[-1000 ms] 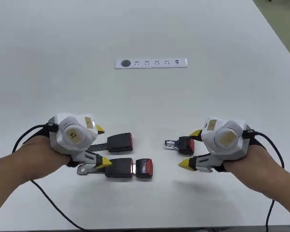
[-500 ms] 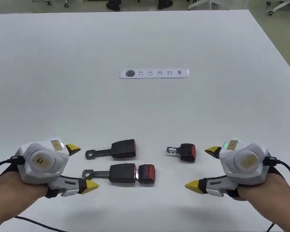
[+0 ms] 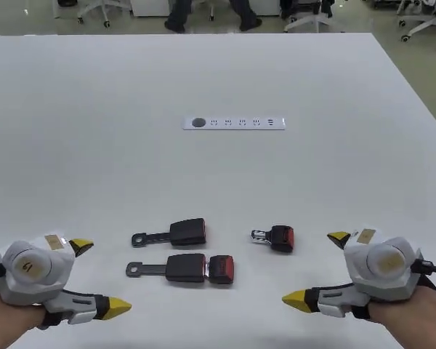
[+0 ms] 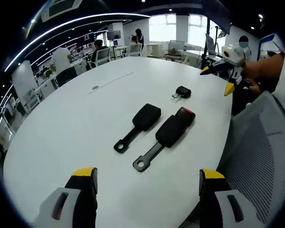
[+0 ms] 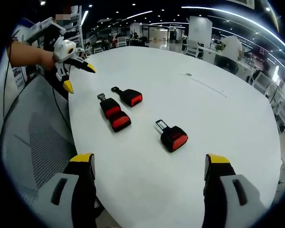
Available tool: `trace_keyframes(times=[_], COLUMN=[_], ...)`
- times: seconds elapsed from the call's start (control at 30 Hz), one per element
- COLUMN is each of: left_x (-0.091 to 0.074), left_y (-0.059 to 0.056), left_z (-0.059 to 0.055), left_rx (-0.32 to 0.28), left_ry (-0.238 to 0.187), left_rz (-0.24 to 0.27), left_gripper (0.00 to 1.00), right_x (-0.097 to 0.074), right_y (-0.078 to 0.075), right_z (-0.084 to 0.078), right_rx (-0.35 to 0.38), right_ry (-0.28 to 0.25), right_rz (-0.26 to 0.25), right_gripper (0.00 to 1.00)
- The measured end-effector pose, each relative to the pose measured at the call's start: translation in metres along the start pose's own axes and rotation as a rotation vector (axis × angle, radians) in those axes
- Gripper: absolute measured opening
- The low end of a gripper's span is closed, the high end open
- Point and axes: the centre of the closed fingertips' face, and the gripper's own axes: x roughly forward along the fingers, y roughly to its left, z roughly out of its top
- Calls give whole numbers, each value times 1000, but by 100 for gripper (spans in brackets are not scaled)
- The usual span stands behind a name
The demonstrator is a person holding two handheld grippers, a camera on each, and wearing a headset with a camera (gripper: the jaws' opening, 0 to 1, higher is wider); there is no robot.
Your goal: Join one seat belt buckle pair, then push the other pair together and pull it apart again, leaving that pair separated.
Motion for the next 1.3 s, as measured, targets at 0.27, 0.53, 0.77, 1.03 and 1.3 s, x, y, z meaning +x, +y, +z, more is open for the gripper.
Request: trace_keyframes(times=[0.27,0.53,0.77,1.03,1.3], left_x=[-5,-11,-16,-20,-24], left_y=[-1,-4,-1,-4,-10], left_z=[-2,6,6,10,6], left_rx=[-40,-69,-82,-86,-93], left_ry=[-18,-61,-74,-81,-67], left_rz=[22,48,67,73,67], left_gripper=[100,100,100,100,100], right_x=[-5,-11,-16,-19,-23], right_y=[1,1,5,12,14], right_z=[-3,2,9,14,17], right_rx=[5,-10,-10,-24,-8], right_ry=[0,-24,-33,-36,-43], right_rz=[-22,-48,-42,-27,-26], right_gripper=[100,100,99,99,99])
